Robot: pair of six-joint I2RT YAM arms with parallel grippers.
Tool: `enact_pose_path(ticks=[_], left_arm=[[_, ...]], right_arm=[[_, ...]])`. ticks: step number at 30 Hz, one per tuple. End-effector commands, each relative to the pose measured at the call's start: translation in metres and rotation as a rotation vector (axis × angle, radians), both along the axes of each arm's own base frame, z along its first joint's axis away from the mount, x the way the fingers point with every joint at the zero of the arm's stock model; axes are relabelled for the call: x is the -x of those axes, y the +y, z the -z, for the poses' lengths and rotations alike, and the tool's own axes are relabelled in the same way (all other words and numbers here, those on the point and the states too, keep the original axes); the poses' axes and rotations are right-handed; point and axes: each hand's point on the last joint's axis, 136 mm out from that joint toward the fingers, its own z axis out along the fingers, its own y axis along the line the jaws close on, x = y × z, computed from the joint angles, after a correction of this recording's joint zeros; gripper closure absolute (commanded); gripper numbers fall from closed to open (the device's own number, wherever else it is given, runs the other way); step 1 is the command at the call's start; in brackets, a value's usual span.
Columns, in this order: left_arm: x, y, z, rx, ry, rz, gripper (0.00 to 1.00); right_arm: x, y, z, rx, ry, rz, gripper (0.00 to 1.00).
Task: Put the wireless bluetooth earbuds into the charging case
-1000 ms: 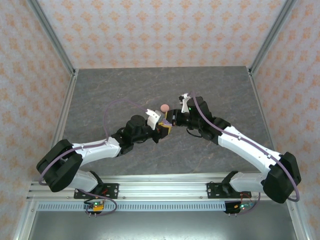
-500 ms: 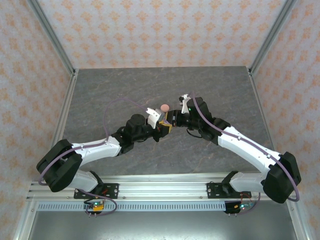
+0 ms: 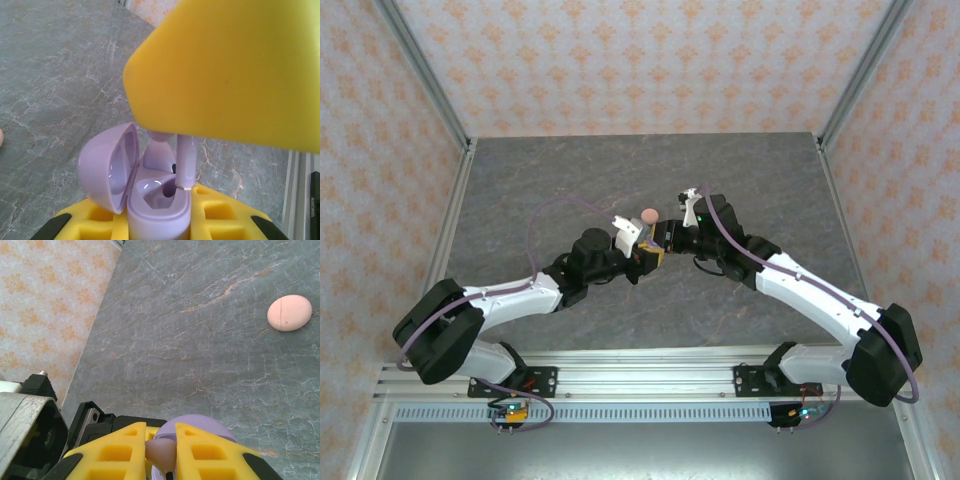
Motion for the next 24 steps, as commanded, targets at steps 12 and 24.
enact_pose_path(ticks=[12,24], left_arm=[[0.001,-0.007,-0.036,0.061,-0.044,0.017,0.87],[-0.004,-0.006,-0.037,0.052,-0.028,-0.007,0.87]], right_arm=[[0.001,0.0,0.009,0.03,-0.009,-0.012,0.82],[0.004,0.003,0.022,0.045,0.021,-0.032,0.82]])
